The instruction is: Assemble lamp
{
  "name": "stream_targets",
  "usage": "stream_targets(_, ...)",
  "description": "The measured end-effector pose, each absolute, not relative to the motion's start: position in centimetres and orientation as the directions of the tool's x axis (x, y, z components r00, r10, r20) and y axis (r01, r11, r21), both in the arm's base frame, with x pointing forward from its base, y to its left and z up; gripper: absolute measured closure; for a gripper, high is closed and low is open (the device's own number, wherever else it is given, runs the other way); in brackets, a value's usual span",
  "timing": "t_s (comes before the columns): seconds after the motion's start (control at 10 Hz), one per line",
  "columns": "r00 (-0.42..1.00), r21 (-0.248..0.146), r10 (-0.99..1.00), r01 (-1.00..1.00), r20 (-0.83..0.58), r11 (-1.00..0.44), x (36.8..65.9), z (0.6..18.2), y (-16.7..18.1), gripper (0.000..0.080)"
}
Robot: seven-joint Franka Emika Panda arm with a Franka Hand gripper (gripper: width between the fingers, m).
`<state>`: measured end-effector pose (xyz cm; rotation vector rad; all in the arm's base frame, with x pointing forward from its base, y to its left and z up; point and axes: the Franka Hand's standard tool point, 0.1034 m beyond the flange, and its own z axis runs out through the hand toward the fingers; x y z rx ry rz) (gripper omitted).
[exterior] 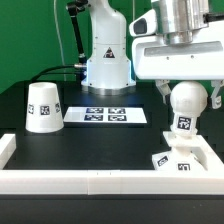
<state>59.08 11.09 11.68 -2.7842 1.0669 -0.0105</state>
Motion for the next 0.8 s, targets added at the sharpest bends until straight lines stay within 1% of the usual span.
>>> stream_targets(0.1, 0.829, -0.146, -0.559, -0.555, -0.022, -0.819, 59.08, 11.69, 11.02, 0.0101)
stream_targets(0.2, 0.883, -0.145, -0.469, -0.465, -0.005, -0.874, 59.08, 11.69, 11.00, 0.0100)
stream_targets(0.4, 0.971, -0.125, -0.238, -0.232, 0.038, -0.965, 59.21, 11.80, 10.84, 0.0100)
stream_targets(0.6, 0.995, -0.112, -0.077, -0.070, 0.060, -0.991, 59.29, 11.85, 10.80, 0.0100)
stream_targets(0.7, 0.997, -0.110, -0.048, -0.041, 0.062, -0.993, 59.26, 11.77, 10.78, 0.0100)
stream_targets(0.8, 0.997, -0.103, 0.044, 0.051, 0.071, -0.993, 59.25, 11.71, 10.70, 0.0100)
